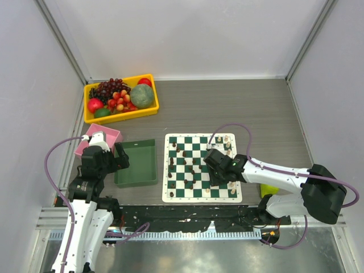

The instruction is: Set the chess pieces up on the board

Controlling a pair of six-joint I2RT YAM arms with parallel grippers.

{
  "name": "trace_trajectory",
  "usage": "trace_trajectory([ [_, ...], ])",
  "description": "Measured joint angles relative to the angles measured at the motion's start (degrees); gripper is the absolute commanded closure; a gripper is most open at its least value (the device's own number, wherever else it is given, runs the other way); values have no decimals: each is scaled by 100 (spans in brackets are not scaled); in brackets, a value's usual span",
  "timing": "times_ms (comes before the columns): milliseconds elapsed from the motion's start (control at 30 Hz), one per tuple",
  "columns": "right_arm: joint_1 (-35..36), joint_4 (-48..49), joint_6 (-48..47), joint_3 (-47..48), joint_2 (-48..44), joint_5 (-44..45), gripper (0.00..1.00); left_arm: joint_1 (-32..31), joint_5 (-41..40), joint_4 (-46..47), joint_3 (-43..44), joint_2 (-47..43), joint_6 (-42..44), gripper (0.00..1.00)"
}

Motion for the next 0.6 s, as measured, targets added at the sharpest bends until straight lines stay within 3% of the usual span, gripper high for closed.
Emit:
trace_trajectory([
  [400, 0, -33, -2, 0, 0, 0, 80, 0, 0, 0, 0, 0, 0, 1],
  [600, 2, -140, 20, 0, -48, 44, 80, 0, 2, 0, 0, 0, 0, 1],
])
